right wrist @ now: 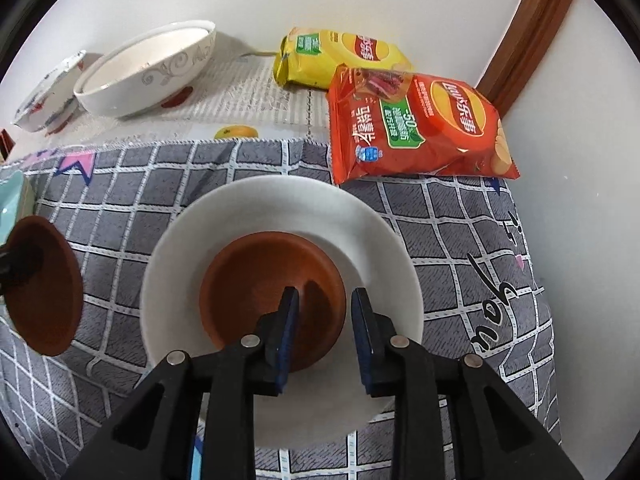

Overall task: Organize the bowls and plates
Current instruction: 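Open the right tool and withdraw it from the white bowl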

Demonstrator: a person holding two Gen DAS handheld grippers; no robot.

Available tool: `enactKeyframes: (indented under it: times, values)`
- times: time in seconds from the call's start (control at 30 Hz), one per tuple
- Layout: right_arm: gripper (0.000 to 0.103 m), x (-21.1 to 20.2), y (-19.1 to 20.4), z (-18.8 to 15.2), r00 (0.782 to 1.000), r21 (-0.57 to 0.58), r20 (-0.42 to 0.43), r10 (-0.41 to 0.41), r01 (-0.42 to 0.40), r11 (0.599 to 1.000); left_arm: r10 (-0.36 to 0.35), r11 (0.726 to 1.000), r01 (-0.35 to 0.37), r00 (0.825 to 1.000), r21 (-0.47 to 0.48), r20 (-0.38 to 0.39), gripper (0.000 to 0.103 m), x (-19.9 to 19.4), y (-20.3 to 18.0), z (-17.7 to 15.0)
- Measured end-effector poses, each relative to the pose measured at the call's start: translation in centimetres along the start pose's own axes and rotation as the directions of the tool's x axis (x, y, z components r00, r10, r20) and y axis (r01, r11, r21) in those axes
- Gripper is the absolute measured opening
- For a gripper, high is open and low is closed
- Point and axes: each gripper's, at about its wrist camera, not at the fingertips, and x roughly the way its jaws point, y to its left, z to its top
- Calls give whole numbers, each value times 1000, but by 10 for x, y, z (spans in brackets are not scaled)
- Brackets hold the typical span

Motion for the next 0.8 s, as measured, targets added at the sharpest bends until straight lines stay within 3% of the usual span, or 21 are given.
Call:
enactKeyframes:
  times: [0.33, 0.6, 0.8]
  values:
    - [28, -58, -40, -19, 984, 62, 134, 114, -123, 990, -11, 999, 9, 999, 48, 39, 8, -21, -32, 13]
    - [28, -80, -84, -45, 981, 128, 169, 92, -114, 985, -55, 995, 52, 998, 87, 37, 8, -18, -73, 27]
    - [28, -82, -107, -73, 984, 150, 164, 67, -92, 984, -29, 996, 28, 1000, 88, 8, 8, 3, -93, 27]
